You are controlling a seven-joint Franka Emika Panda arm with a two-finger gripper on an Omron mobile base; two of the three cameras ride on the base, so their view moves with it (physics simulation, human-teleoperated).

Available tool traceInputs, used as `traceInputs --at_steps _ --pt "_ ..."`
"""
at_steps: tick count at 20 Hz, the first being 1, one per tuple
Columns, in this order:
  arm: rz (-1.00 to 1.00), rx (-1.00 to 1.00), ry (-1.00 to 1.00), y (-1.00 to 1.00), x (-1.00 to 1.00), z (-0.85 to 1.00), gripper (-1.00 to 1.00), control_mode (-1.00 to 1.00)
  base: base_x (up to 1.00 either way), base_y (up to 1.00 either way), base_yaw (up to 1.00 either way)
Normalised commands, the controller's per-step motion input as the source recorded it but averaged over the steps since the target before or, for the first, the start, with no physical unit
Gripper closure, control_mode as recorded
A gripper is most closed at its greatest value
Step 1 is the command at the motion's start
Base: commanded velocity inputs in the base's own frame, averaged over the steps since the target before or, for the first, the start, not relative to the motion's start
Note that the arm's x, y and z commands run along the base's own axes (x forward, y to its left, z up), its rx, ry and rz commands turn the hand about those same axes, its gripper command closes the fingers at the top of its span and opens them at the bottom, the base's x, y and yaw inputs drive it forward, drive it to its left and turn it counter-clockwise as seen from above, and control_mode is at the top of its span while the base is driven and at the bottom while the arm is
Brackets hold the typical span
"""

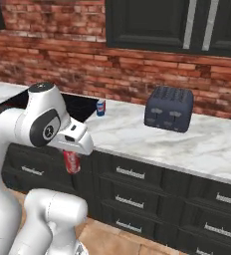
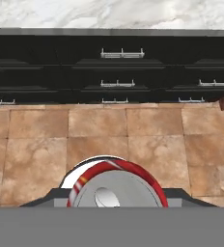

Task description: Four empty soda cans are scattered around the kitchen. Gather all the cans and cluster them next to the stove for recycling.

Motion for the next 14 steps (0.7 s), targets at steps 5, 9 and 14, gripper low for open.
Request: traceInputs --at_steps 5,9,14 --pt "0.0 0.0 0.0 0.0 0.0 0.0 1.0 1.0 0.49 0.37 -0.4" --pt "0.0 0.0 0.0 0.0 0.0 0.0 1.0 1.0 0.4 0.86 -0.24" --pt "0.0 0.0 0.0 0.0 0.0 0.0 1.0 1.0 0.47 0.77 -0.18"
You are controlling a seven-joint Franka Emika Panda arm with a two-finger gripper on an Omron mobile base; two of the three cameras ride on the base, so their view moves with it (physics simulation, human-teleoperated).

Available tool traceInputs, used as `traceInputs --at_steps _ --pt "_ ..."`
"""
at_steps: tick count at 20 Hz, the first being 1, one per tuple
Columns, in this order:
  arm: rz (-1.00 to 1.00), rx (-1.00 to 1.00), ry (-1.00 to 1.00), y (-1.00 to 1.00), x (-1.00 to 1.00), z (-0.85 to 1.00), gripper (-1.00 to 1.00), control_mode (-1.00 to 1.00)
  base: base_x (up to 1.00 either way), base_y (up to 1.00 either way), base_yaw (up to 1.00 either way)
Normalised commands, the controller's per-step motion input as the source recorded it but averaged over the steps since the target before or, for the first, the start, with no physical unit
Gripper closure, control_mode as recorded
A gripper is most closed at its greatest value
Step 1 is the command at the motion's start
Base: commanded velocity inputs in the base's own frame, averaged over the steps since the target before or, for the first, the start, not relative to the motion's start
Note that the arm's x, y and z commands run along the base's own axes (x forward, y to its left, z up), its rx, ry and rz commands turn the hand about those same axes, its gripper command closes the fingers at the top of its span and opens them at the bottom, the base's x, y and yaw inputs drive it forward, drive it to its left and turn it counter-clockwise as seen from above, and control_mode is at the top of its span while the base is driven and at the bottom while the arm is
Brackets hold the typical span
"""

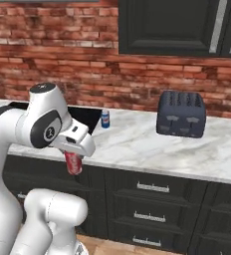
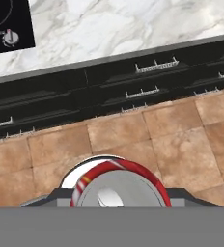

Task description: Four empty soda cans are scattered around the kitchen. Gather all the cans and cluster them next to the stove for recycling.

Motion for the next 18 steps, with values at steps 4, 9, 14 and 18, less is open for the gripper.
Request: traceInputs --at_steps 4,9,14,18 --pt "0.0 0.0 0.0 0.0 0.0 0.0 1.0 1.0 0.68 0.26 -0.12" --pt "0.0 0.0 0.0 0.0 0.0 0.0 1.0 1.0 0.47 0.29 -0.05" --pt "0.0 0.0 0.0 0.0 0.0 0.0 1.0 1.0 0.33 0.42 0.0" --pt "0.0 0.0 0.0 0.0 0.0 0.0 1.0 1.0 0.23 0.43 0.0"
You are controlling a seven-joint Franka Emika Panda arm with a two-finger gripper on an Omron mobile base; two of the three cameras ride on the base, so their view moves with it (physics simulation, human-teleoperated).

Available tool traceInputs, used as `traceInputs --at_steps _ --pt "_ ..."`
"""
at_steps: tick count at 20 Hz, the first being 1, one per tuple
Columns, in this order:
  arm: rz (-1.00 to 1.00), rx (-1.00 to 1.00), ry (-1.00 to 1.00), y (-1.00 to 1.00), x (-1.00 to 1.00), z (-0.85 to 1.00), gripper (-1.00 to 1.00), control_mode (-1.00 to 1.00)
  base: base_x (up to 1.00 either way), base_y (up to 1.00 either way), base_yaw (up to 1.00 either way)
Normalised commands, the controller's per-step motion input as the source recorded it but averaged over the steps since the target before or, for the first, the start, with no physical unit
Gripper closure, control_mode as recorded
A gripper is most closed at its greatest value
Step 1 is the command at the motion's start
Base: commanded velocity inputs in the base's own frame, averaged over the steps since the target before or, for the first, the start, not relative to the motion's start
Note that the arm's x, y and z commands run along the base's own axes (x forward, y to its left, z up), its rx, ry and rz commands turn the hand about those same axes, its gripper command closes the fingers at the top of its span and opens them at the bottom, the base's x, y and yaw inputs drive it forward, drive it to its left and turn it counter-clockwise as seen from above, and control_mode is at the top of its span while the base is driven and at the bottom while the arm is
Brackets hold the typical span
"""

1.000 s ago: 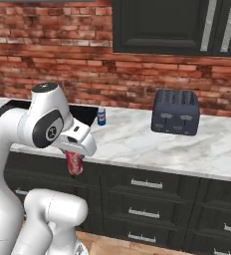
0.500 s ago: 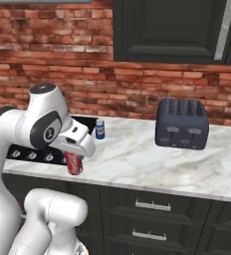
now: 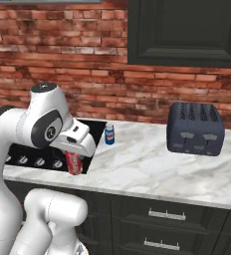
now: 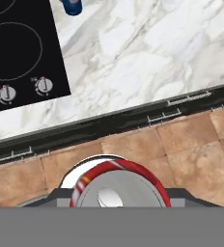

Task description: Four empty soda cans are scattered around the kitchen. Gather all the cans and cluster them next to the stove for recycling.

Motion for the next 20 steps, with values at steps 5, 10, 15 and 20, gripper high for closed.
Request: traceInputs --at_steps 5,10,15,20 --pt "0.0 0.0 0.0 0.0 0.0 0.0 1.0 1.0 0.45 0.11 0.0" --pt "0.0 0.0 0.0 0.0 0.0 0.0 1.0 1.0 0.6 0.0 0.0" --pt "0.0 0.0 0.0 -0.02 0.13 -0.02 1.0 -1.0 0.44 -0.01 0.0" --pt "0.0 0.0 0.0 -0.05 0.84 -0.1 1.0 -1.0 0.0 0.0 0.0"
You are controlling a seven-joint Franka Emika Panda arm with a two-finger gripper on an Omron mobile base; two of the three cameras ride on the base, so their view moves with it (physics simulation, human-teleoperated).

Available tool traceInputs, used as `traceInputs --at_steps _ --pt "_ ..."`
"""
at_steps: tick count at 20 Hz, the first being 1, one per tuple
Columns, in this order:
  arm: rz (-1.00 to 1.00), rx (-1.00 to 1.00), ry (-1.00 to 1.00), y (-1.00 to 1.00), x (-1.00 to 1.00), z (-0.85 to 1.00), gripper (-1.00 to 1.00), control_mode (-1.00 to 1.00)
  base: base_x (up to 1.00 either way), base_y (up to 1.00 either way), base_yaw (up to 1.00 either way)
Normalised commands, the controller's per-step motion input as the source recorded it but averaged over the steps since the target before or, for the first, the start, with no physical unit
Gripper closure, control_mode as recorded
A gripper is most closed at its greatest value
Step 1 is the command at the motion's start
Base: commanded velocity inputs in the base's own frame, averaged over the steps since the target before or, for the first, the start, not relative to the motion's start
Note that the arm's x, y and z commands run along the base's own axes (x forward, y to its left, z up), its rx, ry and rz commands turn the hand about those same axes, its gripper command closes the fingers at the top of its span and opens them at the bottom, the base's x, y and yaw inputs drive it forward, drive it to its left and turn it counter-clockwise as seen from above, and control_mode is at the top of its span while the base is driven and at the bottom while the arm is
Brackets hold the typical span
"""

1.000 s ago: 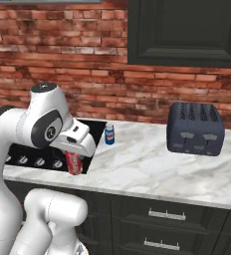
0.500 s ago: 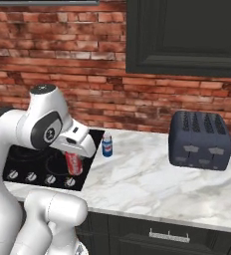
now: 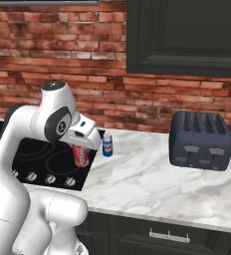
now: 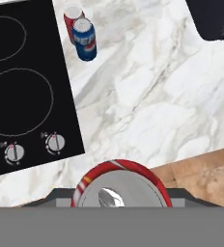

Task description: Four empty soda cans are scattered around the kitchen. Gather all the cans and cluster them next to the stove for recycling.

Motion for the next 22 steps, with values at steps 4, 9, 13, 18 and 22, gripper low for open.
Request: traceInputs --at_steps 4,9,13,18,22 --pt "0.0 0.01 0.0 0.0 0.9 -0.14 1.0 -1.0 0.0 0.0 0.0" --pt "0.0 0.02 0.0 0.0 0.71 -0.19 1.0 -1.0 0.0 0.0 0.0" --pt "0.0 0.01 0.0 0.0 0.66 -0.26 1.0 -1.0 0.0 0.0 0.0" --pt "0.0 0.01 0.0 0.0 0.55 -0.32 1.0 -1.0 0.0 0.0 0.0" --pt "0.0 0.0 -0.02 0.0 0.37 -0.41 1.0 -1.0 0.0 0.0 0.0"
